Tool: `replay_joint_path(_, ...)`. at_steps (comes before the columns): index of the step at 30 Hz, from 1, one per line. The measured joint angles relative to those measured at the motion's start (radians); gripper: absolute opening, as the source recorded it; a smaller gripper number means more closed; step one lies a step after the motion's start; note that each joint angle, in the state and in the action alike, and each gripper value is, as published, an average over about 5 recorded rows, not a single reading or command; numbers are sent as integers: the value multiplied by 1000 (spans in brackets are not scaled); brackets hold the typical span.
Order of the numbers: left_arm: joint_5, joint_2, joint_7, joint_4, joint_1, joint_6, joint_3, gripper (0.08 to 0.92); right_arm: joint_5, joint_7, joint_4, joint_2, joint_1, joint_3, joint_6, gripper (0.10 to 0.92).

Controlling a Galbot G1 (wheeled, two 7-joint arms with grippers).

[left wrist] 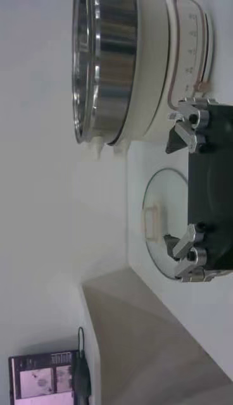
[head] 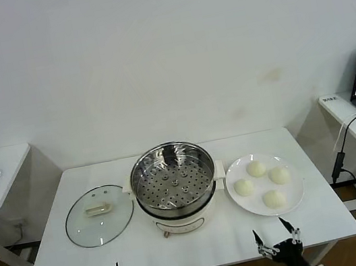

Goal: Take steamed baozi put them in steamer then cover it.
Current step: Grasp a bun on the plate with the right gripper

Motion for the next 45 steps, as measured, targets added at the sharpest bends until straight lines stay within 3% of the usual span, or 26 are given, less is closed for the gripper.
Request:
replay_joint_path(11, 82, 1, 18, -45, -31, 83, -9, 823, -139, -26, -61, -149, 161, 37, -80, 823)
replay_joint_path(21, 199, -10, 43, -62, -40, 140, -16, 823, -239, -186, -209, -380, 457, -66, -156, 823)
replay_joint_path(33, 270, -11, 60, -70, -37, 172, -17, 823, -260, -529, -465, -600, 1024, -515, -159, 823)
replay_joint_path(45, 291, -6, 67, -79, -40, 188, -34, 823, -218, -813, -696, -613, 1486, -1025, -119, 823)
